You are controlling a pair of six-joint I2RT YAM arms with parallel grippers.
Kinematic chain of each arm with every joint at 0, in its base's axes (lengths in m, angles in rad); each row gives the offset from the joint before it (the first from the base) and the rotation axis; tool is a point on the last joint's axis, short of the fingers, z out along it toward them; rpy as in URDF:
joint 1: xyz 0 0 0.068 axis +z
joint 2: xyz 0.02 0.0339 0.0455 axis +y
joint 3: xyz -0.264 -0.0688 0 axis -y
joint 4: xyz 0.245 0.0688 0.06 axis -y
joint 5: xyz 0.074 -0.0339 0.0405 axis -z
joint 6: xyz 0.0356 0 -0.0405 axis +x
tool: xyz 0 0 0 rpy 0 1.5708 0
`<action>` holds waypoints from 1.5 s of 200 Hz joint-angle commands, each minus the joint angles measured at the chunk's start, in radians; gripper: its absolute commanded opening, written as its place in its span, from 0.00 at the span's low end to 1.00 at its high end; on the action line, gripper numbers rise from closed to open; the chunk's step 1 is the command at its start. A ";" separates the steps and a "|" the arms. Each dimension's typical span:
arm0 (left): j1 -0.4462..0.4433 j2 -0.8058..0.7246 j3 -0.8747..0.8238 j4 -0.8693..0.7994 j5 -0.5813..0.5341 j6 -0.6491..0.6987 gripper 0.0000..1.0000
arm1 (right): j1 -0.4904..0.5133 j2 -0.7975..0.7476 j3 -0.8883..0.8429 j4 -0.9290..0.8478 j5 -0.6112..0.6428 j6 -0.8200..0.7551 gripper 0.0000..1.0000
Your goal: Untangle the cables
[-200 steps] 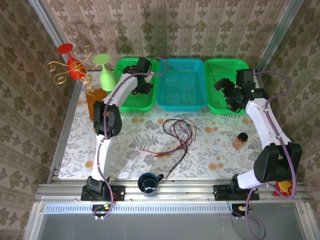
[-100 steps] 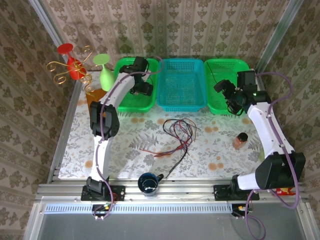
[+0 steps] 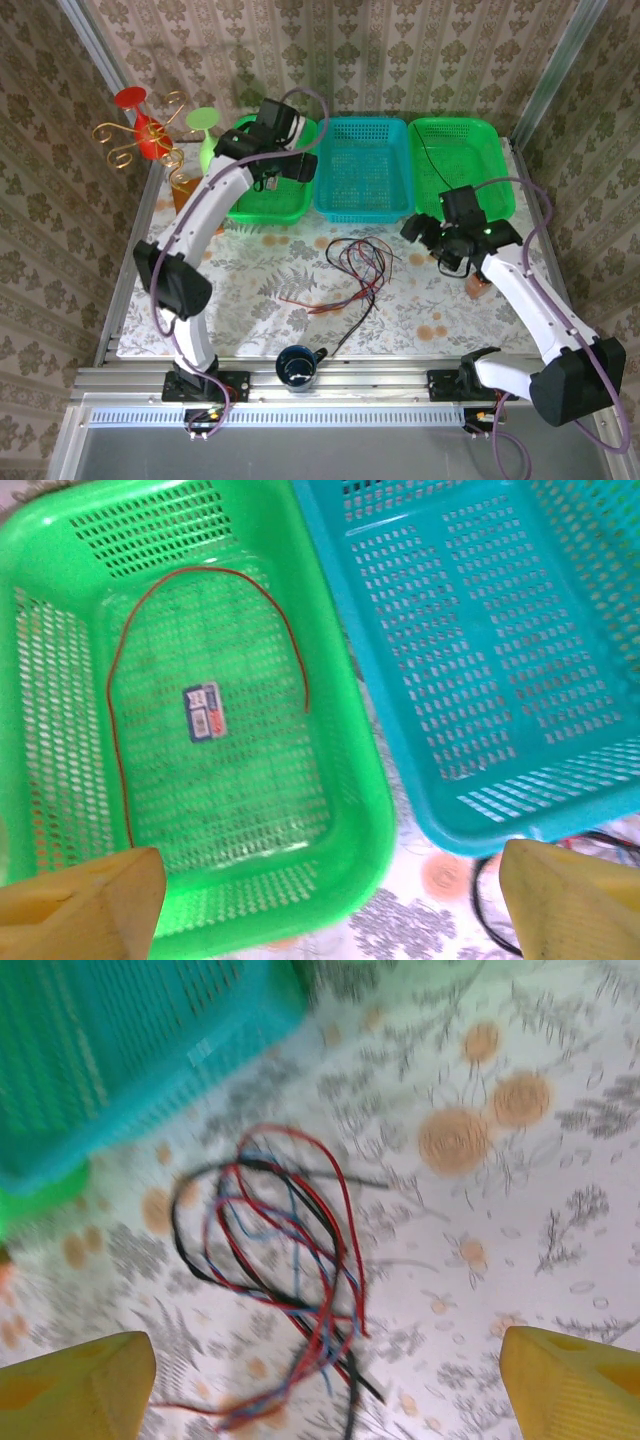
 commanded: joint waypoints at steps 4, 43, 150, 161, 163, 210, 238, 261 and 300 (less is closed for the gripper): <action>-0.021 -0.126 -0.200 0.074 0.058 -0.146 0.85 | 0.061 0.013 -0.078 0.004 0.044 -0.030 0.87; -0.101 -0.283 -0.517 0.266 0.127 -0.291 0.82 | 0.069 0.094 -0.188 0.153 -0.004 -0.049 0.63; -0.136 -0.385 -0.686 0.317 0.147 -0.375 0.81 | 0.076 0.337 -0.233 0.365 -0.125 -0.083 0.42; -0.118 -0.386 -0.658 0.297 0.159 -0.365 0.81 | 0.076 0.348 -0.236 0.377 -0.131 -0.085 0.41; -0.114 -0.386 -0.653 0.294 0.162 -0.363 0.81 | 0.076 0.349 -0.234 0.378 -0.132 -0.085 0.41; -0.083 -0.387 -0.583 0.266 0.181 -0.341 0.82 | 0.076 0.382 -0.221 0.392 -0.147 -0.099 0.31; -0.085 -0.374 -0.576 0.280 0.201 -0.357 0.81 | 0.076 0.399 -0.213 0.396 -0.157 -0.110 0.22; -0.099 -0.368 -0.568 0.280 0.202 -0.362 0.81 | 0.075 0.390 -0.211 0.405 -0.191 -0.098 0.11; -0.115 -0.370 -0.544 0.262 0.201 -0.362 0.81 | 0.074 0.293 -0.129 0.290 -0.198 -0.121 0.00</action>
